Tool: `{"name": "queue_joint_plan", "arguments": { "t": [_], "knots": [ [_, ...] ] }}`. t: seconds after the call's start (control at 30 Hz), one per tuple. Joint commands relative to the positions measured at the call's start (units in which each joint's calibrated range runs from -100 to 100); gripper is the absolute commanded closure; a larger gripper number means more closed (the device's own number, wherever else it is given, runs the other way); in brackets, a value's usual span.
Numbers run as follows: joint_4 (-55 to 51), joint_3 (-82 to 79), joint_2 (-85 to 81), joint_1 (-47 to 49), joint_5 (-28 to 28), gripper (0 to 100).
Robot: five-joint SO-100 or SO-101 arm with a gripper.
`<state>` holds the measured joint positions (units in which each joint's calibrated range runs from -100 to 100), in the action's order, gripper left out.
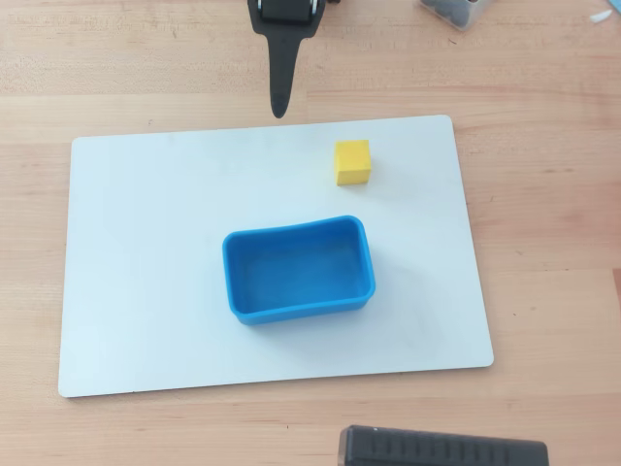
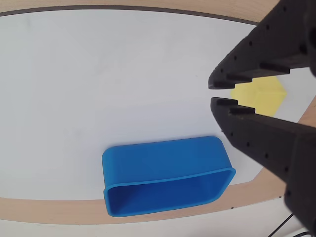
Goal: Pick up yellow cube and drop it in the blue rectangular bin
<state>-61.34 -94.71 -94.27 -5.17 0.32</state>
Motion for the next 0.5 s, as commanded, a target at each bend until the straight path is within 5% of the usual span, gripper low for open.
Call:
{"name": "queue_joint_plan", "arguments": {
  "t": [0.0, 0.47],
  "knots": [
    [-0.6, 0.3, -2.0, 0.9, 0.6, 100],
    [1.0, 10.5, 9.0, 4.5, 1.6, 100]
  ]
}}
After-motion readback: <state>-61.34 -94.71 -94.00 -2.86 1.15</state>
